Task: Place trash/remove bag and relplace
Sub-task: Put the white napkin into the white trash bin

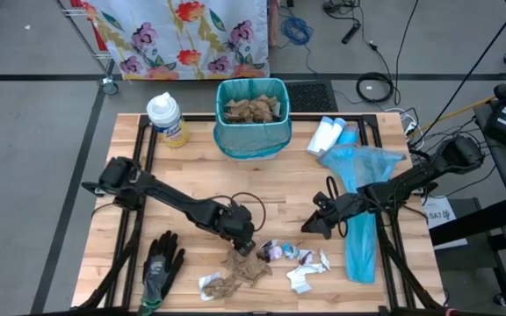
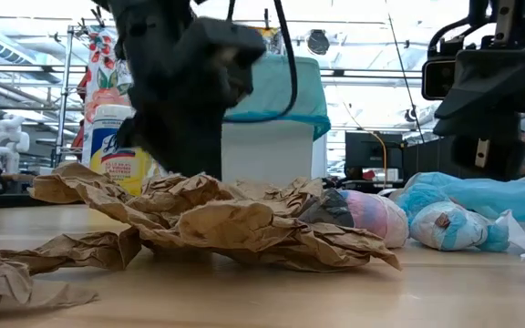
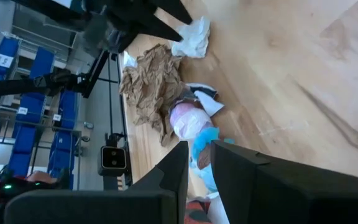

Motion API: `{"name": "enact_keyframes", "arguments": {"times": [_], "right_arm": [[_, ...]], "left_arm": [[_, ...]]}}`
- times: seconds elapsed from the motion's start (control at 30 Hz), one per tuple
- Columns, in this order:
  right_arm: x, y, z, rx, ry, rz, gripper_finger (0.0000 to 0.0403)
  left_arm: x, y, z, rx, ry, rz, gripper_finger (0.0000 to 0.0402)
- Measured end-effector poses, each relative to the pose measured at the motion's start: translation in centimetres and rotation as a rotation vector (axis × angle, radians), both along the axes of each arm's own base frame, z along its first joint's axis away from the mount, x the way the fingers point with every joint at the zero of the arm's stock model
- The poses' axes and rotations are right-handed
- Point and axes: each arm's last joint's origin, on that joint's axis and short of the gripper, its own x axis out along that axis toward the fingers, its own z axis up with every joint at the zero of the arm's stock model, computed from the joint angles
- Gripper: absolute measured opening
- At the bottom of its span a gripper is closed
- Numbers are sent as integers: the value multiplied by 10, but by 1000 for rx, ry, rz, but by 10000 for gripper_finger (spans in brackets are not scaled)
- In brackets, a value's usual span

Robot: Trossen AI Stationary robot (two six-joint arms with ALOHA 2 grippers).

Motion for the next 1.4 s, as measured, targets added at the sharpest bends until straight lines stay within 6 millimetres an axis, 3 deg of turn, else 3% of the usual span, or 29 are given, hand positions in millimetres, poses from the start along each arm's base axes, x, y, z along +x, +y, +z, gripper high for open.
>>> {"name": "enact_keyframes", "arguments": {"times": [0.13, 0.23, 0.33, 0.43, 0.5, 0.7, 0.9, 1.03, 1.17, 1.3, 1.4], "right_arm": [[-1, 4, 0, 13, 2, 14, 59], [-2, 6, 0, 23, 7, 21, 59], [-3, 9, 1, 34, 5, 28, 59], [-4, 11, 1, 46, 9, 31, 59], [-4, 12, 1, 45, 10, 35, 59], [-4, 12, 1, 42, 10, 34, 59], [-5, 11, -1, 25, 16, 14, 59], [-5, 10, -1, 10, 16, -8, 59], [-4, 9, -1, -8, 6, -49, 59], [-4, 7, -1, -29, -2, -93, 59], [-3, 6, -1, -35, -11, -135, 59]], "left_arm": [[10, -3, -18, -27, -14, -5, 120], [17, -6, -23, -35, -4, -5, 75], [22, -8, -21, -42, -11, -20, 15], [21, -7, -10, 3, -15, -17, 7], [21, -4, 9, 48, -22, -31, 4], [8, 18, 89, 196, -70, -64, 2], [-10, 65, 172, 304, -194, -60, 1], [-21, 103, 213, 394, -260, -50, 1], [-34, 146, 251, 504, -318, -26, 1], [-44, 189, 270, 586, -327, -20, 0], [-53, 220, 273, 615, -317, -16, 0]]}}
